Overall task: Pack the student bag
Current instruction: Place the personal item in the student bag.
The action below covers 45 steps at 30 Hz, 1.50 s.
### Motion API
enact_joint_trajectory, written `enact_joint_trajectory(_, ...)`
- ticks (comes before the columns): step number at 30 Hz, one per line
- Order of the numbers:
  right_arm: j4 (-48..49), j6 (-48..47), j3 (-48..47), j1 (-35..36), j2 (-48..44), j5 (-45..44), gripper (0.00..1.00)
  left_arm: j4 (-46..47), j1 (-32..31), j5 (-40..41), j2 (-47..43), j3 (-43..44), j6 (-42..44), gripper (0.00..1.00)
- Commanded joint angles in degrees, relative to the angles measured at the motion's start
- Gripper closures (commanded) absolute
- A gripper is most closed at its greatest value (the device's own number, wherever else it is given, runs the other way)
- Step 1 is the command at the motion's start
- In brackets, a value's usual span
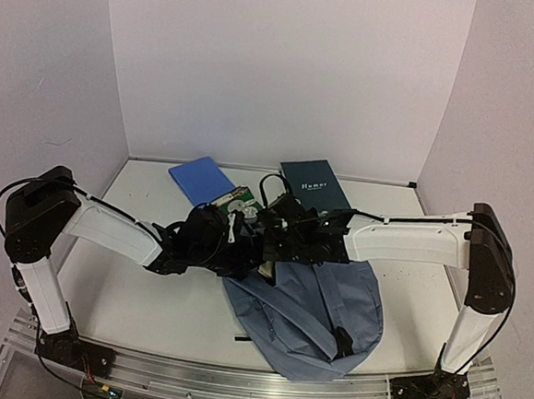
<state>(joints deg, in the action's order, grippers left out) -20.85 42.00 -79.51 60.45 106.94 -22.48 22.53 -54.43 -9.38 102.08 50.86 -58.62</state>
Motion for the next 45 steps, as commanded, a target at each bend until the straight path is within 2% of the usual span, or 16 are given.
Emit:
enact_joint_trajectory(1,7.4,1.1,-1.6,0.5,-1.7,-1.5,1.00,-2.4,-0.8,4.5,-6.9,-3.1,0.9,1.00)
enact_joint_trajectory(7,7.4,1.4,-2.1,0.5,-1.2,-1.7,1.00,-1.1,-2.2,6.9,-8.0,-3.7,1.1,1.00)
enact_joint_trajectory(13,7.6,1.8,-2.3,0.5,-1.4,-1.6,1.00,1.3,-6.7,13.6,-6.2,-2.4,1.3,1.00)
enact_joint_trajectory(21,8.1,1.7,-3.3,0.5,-0.9,-0.5,1.00,-2.5,-7.3,11.4,-3.6,1.8,1.7,0.99)
enact_joint_trajectory(28,8.2,1.5,-3.5,0.5,-1.3,-1.0,1.00,-9.1,-7.2,9.8,-4.2,4.6,3.1,0.86)
enact_joint_trajectory(32,8.2,1.3,-2.6,0.5,-2.0,-1.6,1.00,-17.2,-7.1,9.6,-4.7,7.4,5.2,0.76)
enact_joint_trajectory(39,8.2,-0.1,-1.8,0.5,-2.8,-1.9,1.00,-20.9,-6.7,8.0,-7.0,7.3,6.1,0.58)
enact_joint_trajectory(45,8.2,0.0,-1.7,0.5,-2.5,-1.4,1.00,-22.2,-6.6,7.9,-7.1,7.5,5.8,0.56)
